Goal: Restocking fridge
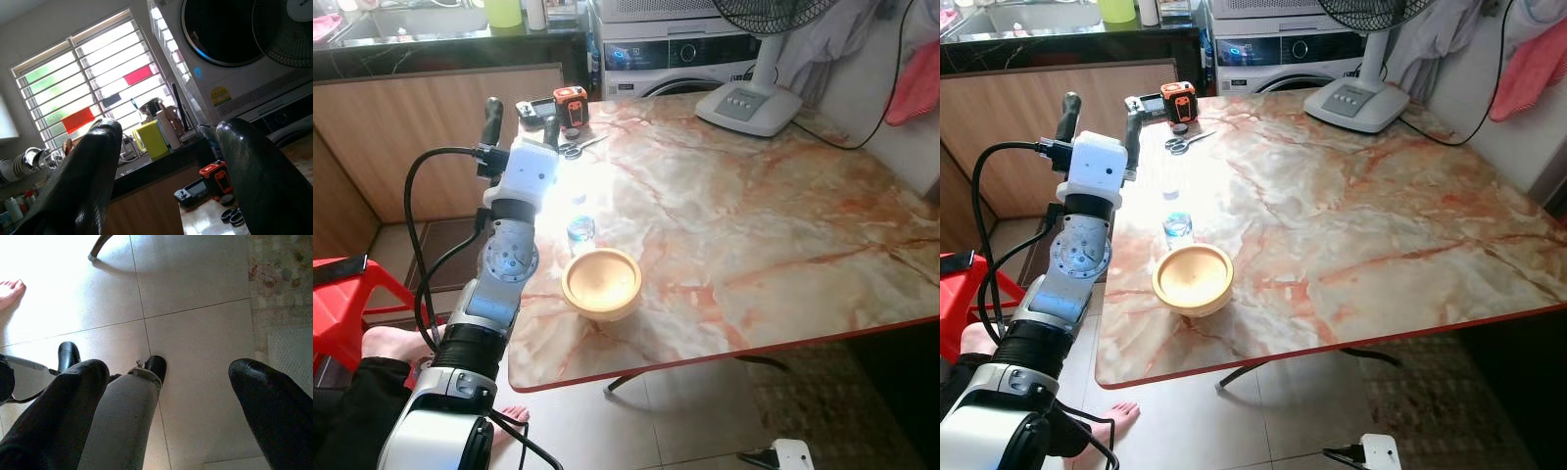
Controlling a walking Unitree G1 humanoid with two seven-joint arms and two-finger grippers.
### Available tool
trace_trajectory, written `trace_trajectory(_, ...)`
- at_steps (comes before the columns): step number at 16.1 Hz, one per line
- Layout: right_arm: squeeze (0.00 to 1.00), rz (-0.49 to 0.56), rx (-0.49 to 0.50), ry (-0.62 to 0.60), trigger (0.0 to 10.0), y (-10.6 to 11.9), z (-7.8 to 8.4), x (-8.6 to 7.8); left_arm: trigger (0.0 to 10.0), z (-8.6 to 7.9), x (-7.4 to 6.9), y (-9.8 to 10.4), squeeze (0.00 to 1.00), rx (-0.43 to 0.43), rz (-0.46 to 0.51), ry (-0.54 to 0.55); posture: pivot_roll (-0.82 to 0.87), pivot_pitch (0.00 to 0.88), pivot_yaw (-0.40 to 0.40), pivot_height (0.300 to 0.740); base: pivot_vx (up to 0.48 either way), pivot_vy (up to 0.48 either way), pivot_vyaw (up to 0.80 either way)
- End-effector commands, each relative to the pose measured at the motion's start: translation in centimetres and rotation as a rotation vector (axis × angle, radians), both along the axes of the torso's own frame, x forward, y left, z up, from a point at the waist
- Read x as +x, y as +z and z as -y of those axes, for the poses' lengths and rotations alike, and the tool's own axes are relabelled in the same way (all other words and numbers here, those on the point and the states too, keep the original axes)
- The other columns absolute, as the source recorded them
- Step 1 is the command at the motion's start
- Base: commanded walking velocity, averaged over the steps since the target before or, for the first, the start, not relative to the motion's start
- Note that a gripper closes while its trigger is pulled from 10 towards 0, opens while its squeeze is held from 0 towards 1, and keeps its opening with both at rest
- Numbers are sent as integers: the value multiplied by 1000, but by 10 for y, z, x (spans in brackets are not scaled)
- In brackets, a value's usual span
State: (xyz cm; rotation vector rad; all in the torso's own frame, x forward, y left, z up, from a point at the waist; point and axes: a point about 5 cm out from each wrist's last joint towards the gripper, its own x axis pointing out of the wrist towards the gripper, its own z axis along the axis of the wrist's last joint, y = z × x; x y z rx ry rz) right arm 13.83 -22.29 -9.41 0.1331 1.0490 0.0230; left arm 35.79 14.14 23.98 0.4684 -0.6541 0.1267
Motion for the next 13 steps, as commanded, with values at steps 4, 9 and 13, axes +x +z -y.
trace_trajectory(4,0,-1,3,-5,10000,0,1,0,10000,-5,0,10,0,-3,28,29,89,12,-32,740,262,0,200)
trace_trajectory(9,0,-3,5,-5,10000,0,1,0,10000,-3,0,11,0,-6,28,25,90,17,-33,740,270,0,0)
trace_trajectory(13,0,-3,9,-3,10000,0,0,0,10000,-1,-2,12,0,-6,36,0,93,20,-32,740,135,0,0)
